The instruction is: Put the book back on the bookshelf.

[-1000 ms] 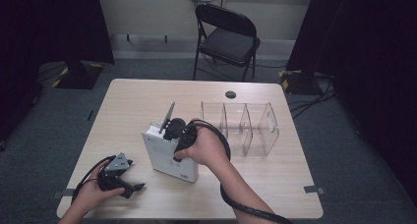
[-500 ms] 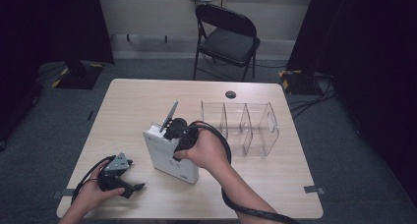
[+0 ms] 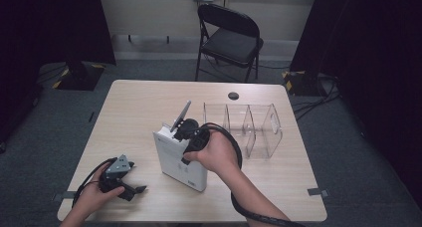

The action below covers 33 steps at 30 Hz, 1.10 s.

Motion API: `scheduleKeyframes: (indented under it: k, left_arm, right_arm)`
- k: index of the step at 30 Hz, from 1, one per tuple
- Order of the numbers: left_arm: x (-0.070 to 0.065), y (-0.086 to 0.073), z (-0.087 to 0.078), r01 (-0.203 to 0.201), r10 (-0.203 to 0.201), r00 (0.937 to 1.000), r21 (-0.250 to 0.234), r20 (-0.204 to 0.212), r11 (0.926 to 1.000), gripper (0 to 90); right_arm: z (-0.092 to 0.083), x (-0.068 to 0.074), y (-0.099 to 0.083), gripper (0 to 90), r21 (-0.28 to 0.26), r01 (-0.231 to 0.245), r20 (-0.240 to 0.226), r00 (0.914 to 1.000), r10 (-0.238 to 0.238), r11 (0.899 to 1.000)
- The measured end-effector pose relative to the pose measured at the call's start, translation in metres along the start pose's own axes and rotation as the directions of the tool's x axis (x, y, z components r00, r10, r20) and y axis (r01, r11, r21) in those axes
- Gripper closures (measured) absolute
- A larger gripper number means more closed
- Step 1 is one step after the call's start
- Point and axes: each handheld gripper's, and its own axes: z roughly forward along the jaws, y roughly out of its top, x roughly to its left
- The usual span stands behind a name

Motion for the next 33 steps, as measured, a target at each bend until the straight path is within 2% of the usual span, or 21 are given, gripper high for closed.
scheduleKeyframes:
  k: [4, 10, 12, 26, 33]
  left_arm:
    - [0.000, 0.000, 0.000, 0.000, 0.000, 1.0000, 0.001, 0.000, 1.0000, 0.0]
    - [0.000, 0.000, 0.000, 0.000, 0.000, 1.0000, 0.001, -0.001, 1.0000, 0.0]
    - [0.000, 0.000, 0.000, 0.000, 0.000, 1.0000, 0.001, -0.001, 1.0000, 0.0]
    - [0.000, 0.000, 0.000, 0.001, -0.001, 1.0000, 0.000, -0.001, 1.0000, 0.0]
    - [0.000, 0.000, 0.000, 0.001, -0.001, 1.0000, 0.000, -0.001, 1.0000, 0.0]
  right_arm:
    - [-0.005, -0.003, -0.007, 52.0, 0.001, -0.018, 0.008, 0.9998, 0.018, 1.000]
    - [-0.014, -0.009, -0.018, 52.0, -0.037, -0.048, -0.002, 0.9989, 0.048, 0.998]
    - [-0.017, -0.010, -0.021, 52.0, -0.041, -0.042, -0.002, 0.9991, 0.042, 0.998]
    - [-0.029, -0.020, -0.048, 52.0, -0.048, -0.088, -0.001, 0.9961, 0.088, 0.995]
    - [-0.037, -0.024, -0.063, 52.0, -0.052, -0.127, 0.006, 0.9918, 0.128, 0.990]
